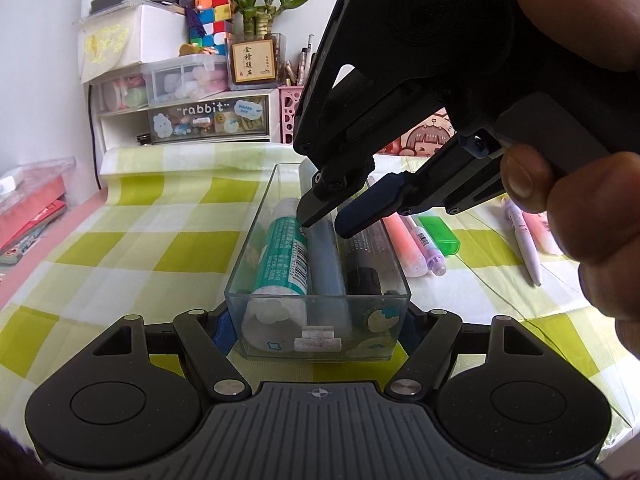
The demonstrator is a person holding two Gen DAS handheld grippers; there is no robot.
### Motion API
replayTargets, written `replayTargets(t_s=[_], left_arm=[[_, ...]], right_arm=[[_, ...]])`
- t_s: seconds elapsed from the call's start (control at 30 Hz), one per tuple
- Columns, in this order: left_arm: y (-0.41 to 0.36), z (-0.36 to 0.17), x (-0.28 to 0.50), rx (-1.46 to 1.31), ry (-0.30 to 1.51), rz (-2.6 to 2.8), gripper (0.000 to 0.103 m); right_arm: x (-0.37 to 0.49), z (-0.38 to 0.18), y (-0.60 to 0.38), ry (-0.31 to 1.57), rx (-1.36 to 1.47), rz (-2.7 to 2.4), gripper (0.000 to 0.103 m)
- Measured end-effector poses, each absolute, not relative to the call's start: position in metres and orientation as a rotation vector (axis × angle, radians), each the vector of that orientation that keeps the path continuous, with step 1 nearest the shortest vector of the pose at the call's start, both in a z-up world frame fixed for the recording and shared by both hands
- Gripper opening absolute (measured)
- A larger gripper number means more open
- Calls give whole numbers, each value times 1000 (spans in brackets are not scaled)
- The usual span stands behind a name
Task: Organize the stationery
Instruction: 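Lower the pale blue highlighter into the clear box and open the right tool, then grasp the pink highlighter with the right tool and lift it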
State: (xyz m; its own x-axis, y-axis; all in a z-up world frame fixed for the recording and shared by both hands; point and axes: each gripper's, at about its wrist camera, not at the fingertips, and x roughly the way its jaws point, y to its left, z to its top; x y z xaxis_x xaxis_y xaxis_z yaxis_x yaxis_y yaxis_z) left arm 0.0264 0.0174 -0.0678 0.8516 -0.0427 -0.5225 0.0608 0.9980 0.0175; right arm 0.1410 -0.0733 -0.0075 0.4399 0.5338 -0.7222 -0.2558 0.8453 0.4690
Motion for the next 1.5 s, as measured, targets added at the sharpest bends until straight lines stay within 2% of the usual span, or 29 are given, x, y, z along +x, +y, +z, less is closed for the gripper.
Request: replayTargets(t_s=[0.33,0.57,0.8,1.23,1.5], left_arm=[[18,-68,28,28,552,-53,73],[18,-68,28,25,552,-52,73],[21,-68,26,22,552,-30,73],[32,-67,29,14,555,-19,73],[34,-68,30,14,545,-26,73]], right_arm=[[143,-1,-133,894,428,397,6],[147,-10,-163,888,469,340,6],[151,-12,-131,904,333,458,6],[187,-19,-85,991,33,380,6],[181,-22,-95,981,143,350,5]])
